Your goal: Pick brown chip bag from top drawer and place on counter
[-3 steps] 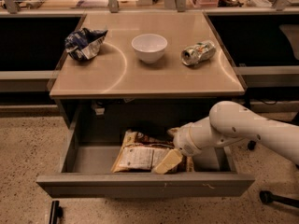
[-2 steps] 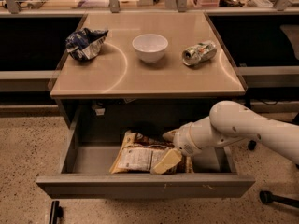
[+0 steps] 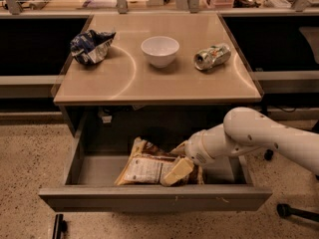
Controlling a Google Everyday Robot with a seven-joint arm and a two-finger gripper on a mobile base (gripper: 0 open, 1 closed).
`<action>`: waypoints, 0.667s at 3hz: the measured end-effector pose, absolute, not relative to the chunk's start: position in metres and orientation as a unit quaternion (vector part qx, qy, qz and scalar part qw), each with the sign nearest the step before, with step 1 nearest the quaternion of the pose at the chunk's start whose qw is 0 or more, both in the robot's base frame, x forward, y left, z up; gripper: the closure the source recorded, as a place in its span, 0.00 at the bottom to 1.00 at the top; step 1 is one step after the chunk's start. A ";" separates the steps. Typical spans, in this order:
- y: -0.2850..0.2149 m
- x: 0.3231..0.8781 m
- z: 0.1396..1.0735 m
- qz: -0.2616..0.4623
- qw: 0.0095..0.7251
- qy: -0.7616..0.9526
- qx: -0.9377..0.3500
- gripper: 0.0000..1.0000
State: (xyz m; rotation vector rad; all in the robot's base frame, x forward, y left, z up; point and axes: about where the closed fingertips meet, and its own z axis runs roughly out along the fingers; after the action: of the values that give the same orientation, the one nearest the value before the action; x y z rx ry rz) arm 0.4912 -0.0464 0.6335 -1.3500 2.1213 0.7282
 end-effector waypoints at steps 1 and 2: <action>-0.046 0.491 0.634 0.269 0.259 0.783 -0.498 1.00; -0.046 0.491 0.640 0.269 0.259 0.783 -0.498 1.00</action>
Offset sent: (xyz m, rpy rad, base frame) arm 0.0000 0.0000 0.0000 0.0000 0.0000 0.0000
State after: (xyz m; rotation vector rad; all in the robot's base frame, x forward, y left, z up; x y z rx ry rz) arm 0.4912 -0.0464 0.6396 -1.3503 2.1213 0.7282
